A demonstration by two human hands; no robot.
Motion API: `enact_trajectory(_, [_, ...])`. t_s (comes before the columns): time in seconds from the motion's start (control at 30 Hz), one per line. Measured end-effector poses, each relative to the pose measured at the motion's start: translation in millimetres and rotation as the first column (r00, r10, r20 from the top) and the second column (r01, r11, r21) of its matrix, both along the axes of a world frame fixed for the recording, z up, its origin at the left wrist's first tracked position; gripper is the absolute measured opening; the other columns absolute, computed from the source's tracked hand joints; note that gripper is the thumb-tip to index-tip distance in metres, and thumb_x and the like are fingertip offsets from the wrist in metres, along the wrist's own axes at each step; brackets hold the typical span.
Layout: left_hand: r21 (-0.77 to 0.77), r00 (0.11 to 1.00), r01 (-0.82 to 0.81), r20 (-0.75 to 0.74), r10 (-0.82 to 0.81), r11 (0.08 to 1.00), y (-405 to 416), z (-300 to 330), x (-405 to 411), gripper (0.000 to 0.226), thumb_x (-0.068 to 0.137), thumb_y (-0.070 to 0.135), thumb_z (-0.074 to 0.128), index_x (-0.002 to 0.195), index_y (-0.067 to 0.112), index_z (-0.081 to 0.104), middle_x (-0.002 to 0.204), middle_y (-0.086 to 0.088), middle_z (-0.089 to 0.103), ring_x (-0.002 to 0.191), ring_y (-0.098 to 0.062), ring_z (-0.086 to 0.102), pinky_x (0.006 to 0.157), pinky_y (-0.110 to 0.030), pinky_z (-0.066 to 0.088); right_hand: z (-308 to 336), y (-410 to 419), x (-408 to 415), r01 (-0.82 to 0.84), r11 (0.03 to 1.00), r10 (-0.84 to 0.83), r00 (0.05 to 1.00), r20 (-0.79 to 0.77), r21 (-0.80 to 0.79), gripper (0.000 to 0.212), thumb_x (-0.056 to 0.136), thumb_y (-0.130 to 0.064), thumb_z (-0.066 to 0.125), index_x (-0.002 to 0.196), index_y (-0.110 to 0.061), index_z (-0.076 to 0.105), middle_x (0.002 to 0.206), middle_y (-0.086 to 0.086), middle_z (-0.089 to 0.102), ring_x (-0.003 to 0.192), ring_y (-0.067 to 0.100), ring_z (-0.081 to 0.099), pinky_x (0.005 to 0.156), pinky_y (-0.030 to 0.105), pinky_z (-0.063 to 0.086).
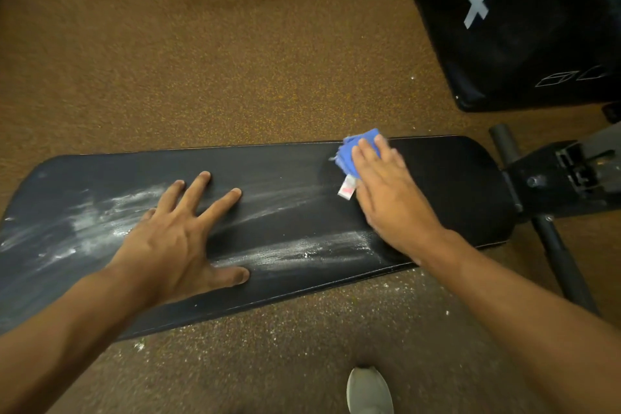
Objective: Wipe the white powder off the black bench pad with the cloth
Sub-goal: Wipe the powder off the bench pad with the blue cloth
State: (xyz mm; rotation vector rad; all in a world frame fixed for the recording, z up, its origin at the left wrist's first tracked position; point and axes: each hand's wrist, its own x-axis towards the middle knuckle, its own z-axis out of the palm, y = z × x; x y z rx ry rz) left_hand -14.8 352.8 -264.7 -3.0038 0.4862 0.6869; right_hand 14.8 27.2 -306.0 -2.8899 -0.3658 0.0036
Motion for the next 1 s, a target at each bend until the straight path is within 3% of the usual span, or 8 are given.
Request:
enact_trajectory(0.13, [0.04,1.0,0.006,-0.018,-0.005,0.999,-1,3,1,0.126,0.049,0.106,0.023,0.153,0.049,-0.018,0.168,-0.003,-0.016,0.154,-0.035,-0.002,0.121,-0.053,0.027,-1,-29,-37,-0.259,0.959,0.259,0.966,-0.015,-0.112,0.056,0.1,-0.025,0.031,0.151,-0.003,0.036,0.159,0.013,0.033,0.151,0.032,0.021,0.12,0.046,0.02])
enact_trajectory(0.33, [0.015,1.0,0.005,-0.026,-0.005,1.0,-1,-1,0,0.126,0.048,0.105,0.023,0.155,0.048,-0.014,0.168,-0.005,-0.013,0.154,-0.037,0.0,0.121,-0.056,0.026,-3,-5,-3,0.157,0.987,-0.157,0.988,0.001,0.031,0.052,0.1,-0.018,0.038,0.149,0.001,0.036,0.158,0.019,0.034,0.15,0.037,0.017,0.121,0.05,0.016])
enact_trajectory(0.53, [0.038,0.999,0.007,-0.032,-0.006,0.999,0,1,2,0.126,0.049,0.105,0.021,0.154,0.048,-0.018,0.168,-0.005,-0.016,0.154,-0.037,-0.003,0.121,-0.055,0.026,0,-6,-75,-0.21,0.977,0.208,0.977,-0.045,-0.049,0.055,0.104,-0.028,0.029,0.156,-0.009,0.025,0.164,0.007,0.019,0.154,0.023,0.004,0.124,0.044,0.011])
enact_trajectory(0.63, [0.03,1.0,0.008,-0.025,-0.008,1.0,0,-1,0,0.126,0.049,0.105,0.022,0.155,0.047,-0.013,0.168,-0.007,-0.013,0.153,-0.039,0.0,0.121,-0.056,0.025,-1,-32,-59,-0.072,0.996,0.069,0.997,-0.045,-0.055,0.057,0.103,-0.029,0.027,0.156,-0.009,0.026,0.164,0.011,0.024,0.154,0.025,0.007,0.123,0.047,0.012])
enact_trajectory(0.7, [0.019,0.999,0.001,-0.033,-0.001,1.0,-1,-1,0,0.127,0.048,0.104,0.023,0.156,0.047,-0.011,0.168,-0.007,-0.011,0.153,-0.039,0.0,0.121,-0.056,0.025,-6,-15,-31,0.14,0.99,-0.141,0.989,-0.052,-0.023,0.059,0.101,-0.029,0.026,0.155,-0.006,0.026,0.163,0.014,0.024,0.153,0.029,0.007,0.124,0.048,0.009])
enact_trajectory(0.77, [0.006,1.0,-0.003,-0.026,0.003,1.0,-1,-1,0,0.127,0.048,0.104,0.023,0.156,0.047,-0.011,0.169,-0.007,-0.011,0.154,-0.039,0.0,0.121,-0.057,0.024,-6,18,-20,0.221,0.975,-0.221,0.975,-0.032,0.005,0.059,0.101,-0.027,0.027,0.154,-0.003,0.026,0.163,0.015,0.022,0.153,0.032,0.006,0.124,0.049,0.008])
enact_trajectory(0.9, [0.015,0.999,-0.009,-0.037,0.009,1.0,0,2,1,0.127,0.048,0.104,0.023,0.155,0.047,-0.014,0.168,-0.006,-0.013,0.154,-0.038,-0.002,0.121,-0.056,0.025,-2,30,-71,-0.128,0.991,0.126,0.991,-0.048,-0.042,0.055,0.105,-0.025,0.031,0.156,-0.006,0.022,0.165,0.009,0.015,0.154,0.025,-0.001,0.124,0.044,0.006])
enact_trajectory(1.0, [0.051,0.999,0.011,-0.047,-0.008,0.999,-1,1,1,0.125,0.05,0.105,0.022,0.153,0.047,-0.021,0.167,-0.006,-0.019,0.154,-0.039,-0.004,0.122,-0.056,0.024,-1,-12,-84,-0.158,0.984,0.154,0.987,-0.055,-0.077,0.056,0.104,-0.029,0.03,0.157,-0.012,0.018,0.165,0.007,0.017,0.154,0.021,0.0,0.123,0.043,0.01])
